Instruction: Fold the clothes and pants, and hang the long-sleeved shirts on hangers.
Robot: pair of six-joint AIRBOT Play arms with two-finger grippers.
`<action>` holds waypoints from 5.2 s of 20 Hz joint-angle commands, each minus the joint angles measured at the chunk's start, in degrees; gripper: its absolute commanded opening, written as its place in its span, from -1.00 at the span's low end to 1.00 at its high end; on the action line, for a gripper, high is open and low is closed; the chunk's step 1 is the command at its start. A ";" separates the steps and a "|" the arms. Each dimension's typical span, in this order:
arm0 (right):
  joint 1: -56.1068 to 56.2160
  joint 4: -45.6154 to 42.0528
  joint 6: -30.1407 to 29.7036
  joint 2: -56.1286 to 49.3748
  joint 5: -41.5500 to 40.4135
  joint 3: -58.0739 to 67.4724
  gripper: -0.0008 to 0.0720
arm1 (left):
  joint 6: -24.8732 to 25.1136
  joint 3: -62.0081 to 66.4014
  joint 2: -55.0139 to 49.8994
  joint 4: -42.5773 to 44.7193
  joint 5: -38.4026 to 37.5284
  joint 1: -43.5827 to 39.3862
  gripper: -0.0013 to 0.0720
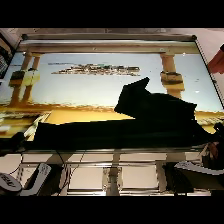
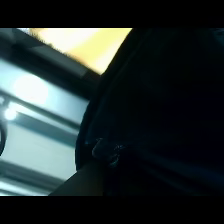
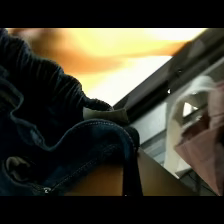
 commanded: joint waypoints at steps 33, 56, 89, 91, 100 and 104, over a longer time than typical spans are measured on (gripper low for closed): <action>77.44 16.87 -0.04 -16.68 -21.62 22.45 0.03 | 3.54 9.75 -2.64 -39.06 27.78 -70.69 -0.13; 98.73 37.68 -31.61 -23.93 8.37 35.45 -0.93 | -15.23 9.75 -2.45 -31.76 29.53 -57.33 -0.13; 76.94 30.12 -8.44 -18.71 27.19 49.40 -0.14 | 1.36 28.70 -32.52 -13.51 24.90 -64.67 0.19; 76.94 29.97 -8.46 -18.71 27.12 49.40 -0.14 | 1.38 29.42 -32.52 -10.73 24.63 -64.67 0.19; 76.94 29.64 -8.41 -18.71 27.12 49.40 -0.14 | 11.54 29.40 -36.00 -10.86 14.82 -65.02 0.19; 76.94 29.64 -8.39 -18.71 27.12 49.40 -0.14 | 17.14 29.40 -36.72 -16.02 14.84 -65.07 0.19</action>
